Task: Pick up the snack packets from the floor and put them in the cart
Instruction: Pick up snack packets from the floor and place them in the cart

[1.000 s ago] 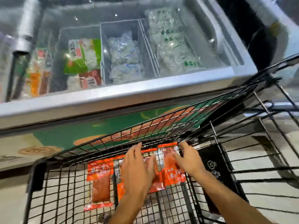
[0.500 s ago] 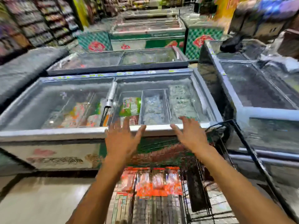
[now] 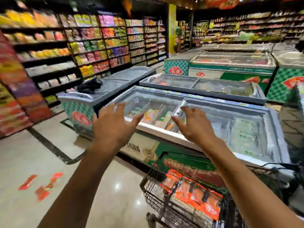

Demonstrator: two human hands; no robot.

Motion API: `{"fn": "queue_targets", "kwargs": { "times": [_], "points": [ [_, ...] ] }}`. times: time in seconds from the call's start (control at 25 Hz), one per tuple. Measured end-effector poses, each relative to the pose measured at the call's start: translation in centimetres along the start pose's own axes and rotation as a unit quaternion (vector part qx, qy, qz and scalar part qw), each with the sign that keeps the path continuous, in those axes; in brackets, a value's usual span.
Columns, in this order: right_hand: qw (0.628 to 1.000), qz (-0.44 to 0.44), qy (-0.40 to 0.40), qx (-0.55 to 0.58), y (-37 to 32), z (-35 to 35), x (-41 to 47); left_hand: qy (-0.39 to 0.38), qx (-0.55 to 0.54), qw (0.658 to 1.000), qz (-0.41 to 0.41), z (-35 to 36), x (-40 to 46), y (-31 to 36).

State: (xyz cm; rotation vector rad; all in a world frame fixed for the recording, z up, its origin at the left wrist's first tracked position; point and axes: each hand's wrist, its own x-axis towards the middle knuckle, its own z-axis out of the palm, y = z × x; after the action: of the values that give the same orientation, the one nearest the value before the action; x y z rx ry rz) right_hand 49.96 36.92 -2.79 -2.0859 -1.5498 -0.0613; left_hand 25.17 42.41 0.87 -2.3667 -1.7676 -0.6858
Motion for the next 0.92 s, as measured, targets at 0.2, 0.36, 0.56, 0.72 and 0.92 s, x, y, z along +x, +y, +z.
{"fn": "queue_targets", "kwargs": {
  "times": [0.2,0.36,0.56,0.72,0.92],
  "points": [
    [0.992,-0.108,-0.039,0.043,-14.1,3.6,-3.0,0.027,0.044,0.992,-0.115,-7.6,-6.9,-12.6],
    [0.979,-0.173,-0.080,0.075,-25.5,6.4,-7.8,0.033,0.087,0.978,-0.189,-12.9,-14.2,-22.0],
    [0.953,-0.259,-0.123,0.095,-37.1,9.4,-14.6,0.034,0.107,0.952,-0.284,-17.1,-22.2,-31.3],
    [0.931,-0.307,-0.154,0.122,-44.0,11.9,-17.6,0.043,0.115,0.931,-0.345,-19.5,-26.7,-36.2],
    [0.897,-0.369,-0.199,0.138,-50.1,15.5,-18.3,0.044,0.136,0.903,-0.405,-20.8,-30.4,-41.4]
  ]
}}
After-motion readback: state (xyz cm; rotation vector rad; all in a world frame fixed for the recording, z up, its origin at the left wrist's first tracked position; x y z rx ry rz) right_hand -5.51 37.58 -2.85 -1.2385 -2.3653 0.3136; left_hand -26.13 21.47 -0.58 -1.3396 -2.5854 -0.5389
